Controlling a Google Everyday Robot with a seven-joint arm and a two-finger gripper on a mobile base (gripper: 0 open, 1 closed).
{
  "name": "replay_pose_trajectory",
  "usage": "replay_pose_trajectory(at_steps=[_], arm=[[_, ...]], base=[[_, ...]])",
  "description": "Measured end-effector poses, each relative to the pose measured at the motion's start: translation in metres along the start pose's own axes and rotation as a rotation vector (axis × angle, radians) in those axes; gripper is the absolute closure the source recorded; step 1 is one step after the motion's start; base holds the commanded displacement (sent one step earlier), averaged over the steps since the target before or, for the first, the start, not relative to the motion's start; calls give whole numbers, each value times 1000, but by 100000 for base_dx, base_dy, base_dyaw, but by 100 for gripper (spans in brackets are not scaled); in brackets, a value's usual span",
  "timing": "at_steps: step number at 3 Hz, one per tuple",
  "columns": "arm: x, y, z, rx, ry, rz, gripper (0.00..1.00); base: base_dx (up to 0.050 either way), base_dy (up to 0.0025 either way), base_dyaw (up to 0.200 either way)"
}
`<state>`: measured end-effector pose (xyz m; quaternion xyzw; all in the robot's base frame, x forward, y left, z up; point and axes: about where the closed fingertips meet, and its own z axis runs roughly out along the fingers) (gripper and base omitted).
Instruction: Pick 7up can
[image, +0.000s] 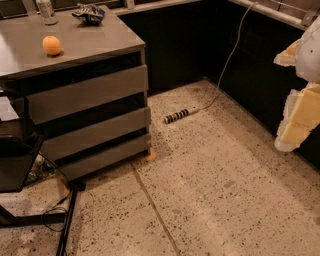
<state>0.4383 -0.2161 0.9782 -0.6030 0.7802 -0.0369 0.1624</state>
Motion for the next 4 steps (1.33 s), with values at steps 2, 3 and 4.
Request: replay_pose_trajectory(at_steps=[2, 3, 4], arm=[[0, 0, 0, 0, 0, 0, 0], [0, 0, 0, 0, 0, 0, 0], [0, 0, 0, 1, 0, 0, 0]], base=[[4417, 205, 9298], [4999, 2, -17], [4999, 1, -11]])
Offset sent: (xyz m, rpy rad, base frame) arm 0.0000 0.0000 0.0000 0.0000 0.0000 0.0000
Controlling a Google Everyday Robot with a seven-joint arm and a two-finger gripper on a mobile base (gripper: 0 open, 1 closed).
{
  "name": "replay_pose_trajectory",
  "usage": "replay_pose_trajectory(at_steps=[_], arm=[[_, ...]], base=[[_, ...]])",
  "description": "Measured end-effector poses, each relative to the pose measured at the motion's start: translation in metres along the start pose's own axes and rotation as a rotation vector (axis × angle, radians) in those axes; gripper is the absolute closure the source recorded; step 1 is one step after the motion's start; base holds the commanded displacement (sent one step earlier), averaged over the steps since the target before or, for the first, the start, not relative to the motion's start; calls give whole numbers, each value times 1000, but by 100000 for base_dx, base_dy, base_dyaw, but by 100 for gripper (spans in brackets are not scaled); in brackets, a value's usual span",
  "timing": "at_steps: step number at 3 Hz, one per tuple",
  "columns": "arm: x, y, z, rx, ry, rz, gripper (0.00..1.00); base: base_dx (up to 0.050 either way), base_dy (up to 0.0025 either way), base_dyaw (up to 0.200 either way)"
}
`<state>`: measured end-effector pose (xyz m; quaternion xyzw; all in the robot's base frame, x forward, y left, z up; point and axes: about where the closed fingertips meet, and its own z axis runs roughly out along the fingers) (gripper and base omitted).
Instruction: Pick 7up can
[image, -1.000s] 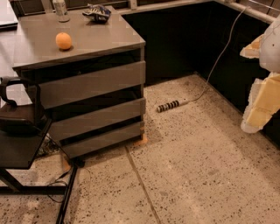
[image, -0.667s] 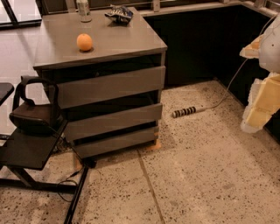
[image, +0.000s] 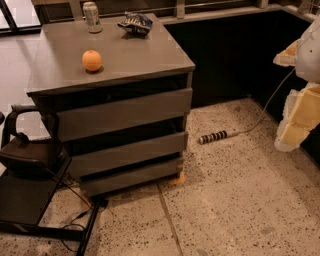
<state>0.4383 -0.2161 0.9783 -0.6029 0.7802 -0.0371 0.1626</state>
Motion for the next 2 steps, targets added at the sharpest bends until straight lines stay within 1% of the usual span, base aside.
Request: replay_pose_trajectory(at_steps=[1, 2], arm=[[0, 0, 0, 0, 0, 0, 0], [0, 0, 0, 0, 0, 0, 0]], base=[[-4700, 0, -2], [4944, 4, -74]])
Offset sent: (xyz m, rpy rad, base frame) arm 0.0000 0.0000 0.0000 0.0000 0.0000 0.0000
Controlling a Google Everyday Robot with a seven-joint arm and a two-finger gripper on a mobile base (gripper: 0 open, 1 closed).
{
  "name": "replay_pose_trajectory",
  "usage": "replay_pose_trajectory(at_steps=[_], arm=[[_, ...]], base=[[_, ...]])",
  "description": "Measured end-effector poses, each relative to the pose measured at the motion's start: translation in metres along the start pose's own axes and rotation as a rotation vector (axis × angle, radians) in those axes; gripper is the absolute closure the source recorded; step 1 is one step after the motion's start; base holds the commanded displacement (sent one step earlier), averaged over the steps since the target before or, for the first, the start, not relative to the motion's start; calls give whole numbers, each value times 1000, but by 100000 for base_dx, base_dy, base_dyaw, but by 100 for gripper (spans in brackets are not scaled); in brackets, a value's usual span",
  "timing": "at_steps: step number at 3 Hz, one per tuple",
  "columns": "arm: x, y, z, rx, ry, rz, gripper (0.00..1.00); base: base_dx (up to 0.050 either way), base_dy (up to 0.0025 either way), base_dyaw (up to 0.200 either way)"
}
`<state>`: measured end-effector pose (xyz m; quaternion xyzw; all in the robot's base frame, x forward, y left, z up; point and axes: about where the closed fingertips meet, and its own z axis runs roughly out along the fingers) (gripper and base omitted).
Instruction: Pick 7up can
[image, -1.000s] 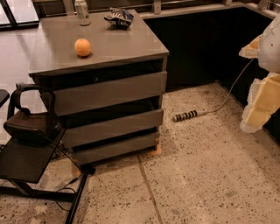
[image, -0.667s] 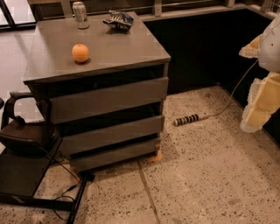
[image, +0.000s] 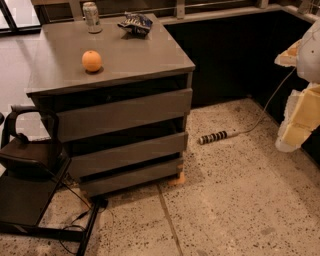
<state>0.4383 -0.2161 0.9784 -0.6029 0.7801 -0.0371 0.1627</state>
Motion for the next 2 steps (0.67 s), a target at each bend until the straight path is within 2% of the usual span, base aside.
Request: replay_pose_trajectory(at_steps=[1, 2], arm=[[0, 0, 0, 0, 0, 0, 0], [0, 0, 0, 0, 0, 0, 0]], base=[[4650, -1, 16], [3439, 247, 14417]])
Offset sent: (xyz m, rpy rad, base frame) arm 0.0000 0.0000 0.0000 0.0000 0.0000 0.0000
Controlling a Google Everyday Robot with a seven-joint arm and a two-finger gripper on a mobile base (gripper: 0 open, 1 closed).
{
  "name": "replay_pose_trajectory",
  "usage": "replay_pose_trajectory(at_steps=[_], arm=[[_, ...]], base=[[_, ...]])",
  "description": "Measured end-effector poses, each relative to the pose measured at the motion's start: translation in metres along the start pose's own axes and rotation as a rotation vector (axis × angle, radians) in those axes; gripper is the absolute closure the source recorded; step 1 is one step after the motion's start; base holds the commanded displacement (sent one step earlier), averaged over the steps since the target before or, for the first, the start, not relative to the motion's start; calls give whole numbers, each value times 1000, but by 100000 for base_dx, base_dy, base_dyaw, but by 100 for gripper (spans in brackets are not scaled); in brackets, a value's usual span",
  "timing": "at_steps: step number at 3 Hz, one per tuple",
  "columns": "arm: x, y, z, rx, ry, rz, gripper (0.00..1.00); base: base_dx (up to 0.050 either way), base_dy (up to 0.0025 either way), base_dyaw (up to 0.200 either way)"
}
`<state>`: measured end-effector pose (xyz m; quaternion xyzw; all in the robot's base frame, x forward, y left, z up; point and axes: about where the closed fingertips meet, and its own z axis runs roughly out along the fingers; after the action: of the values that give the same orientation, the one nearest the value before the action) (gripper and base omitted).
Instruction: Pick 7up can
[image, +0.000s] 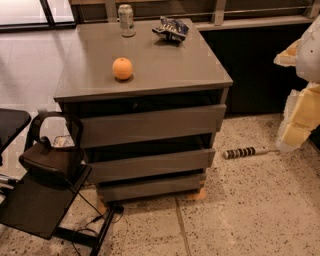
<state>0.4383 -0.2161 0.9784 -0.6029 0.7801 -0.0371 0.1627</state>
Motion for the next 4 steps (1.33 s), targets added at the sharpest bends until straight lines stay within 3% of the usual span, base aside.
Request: replay_pose_trajectory(at_steps=[1, 4], arm=[[0, 0, 0, 0, 0, 0, 0], [0, 0, 0, 0, 0, 0, 0]], base=[[3890, -245, -12605], [4999, 1, -22]])
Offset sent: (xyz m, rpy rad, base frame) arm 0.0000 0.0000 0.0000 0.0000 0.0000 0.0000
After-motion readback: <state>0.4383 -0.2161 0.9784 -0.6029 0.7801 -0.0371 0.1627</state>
